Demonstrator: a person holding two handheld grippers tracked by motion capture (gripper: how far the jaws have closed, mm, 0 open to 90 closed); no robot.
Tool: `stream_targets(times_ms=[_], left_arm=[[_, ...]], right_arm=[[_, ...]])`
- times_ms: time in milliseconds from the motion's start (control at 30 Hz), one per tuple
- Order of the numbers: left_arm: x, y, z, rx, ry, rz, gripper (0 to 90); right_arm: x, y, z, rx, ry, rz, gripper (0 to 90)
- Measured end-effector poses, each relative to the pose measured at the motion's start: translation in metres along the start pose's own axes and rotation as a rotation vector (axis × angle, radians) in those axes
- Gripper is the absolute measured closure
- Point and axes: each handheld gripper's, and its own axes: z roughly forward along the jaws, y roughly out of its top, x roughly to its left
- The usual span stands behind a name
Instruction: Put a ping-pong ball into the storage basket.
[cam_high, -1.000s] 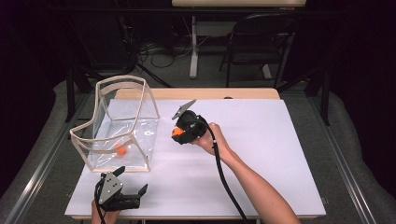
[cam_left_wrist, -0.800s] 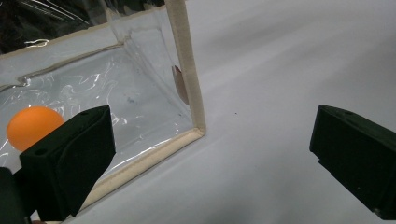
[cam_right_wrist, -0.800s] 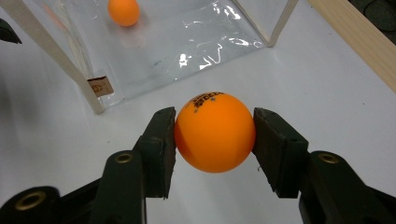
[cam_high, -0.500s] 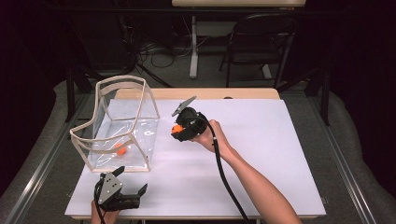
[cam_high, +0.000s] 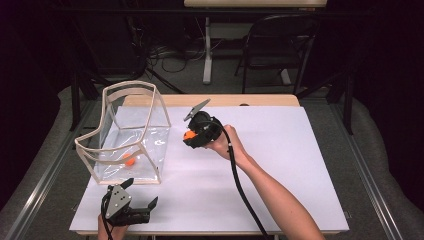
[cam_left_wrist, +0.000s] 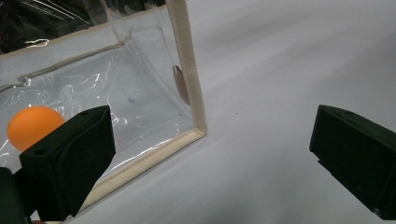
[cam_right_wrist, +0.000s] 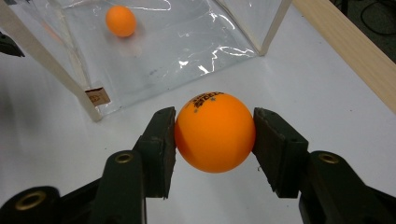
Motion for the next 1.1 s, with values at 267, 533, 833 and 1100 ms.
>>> stream_targets(times_ms=[267,533,833,1100], left_arm=[[0.0,0.0,0.0,0.001,0.001,0.006,0.1],[0.0,0.0,0.0,-0.001,0.001,0.002,0.1],[0.0,0.0,0.0,-0.001,0.0,0.004,0.1],[0.0,0.0,0.0,0.0,0.0,0.004,0.1]], right_arm=[[-0.001,0.006,-0.003,-0.003,-0.003,-0.005,50.6],[-0.001,0.014,-0.007,-0.01,-0.008,-0.012,50.5],[-0.003,0.021,-0.012,-0.011,-0.016,-0.019,50.6],[-0.005,0.026,-0.016,-0.016,-0.019,-0.02,50.6]])
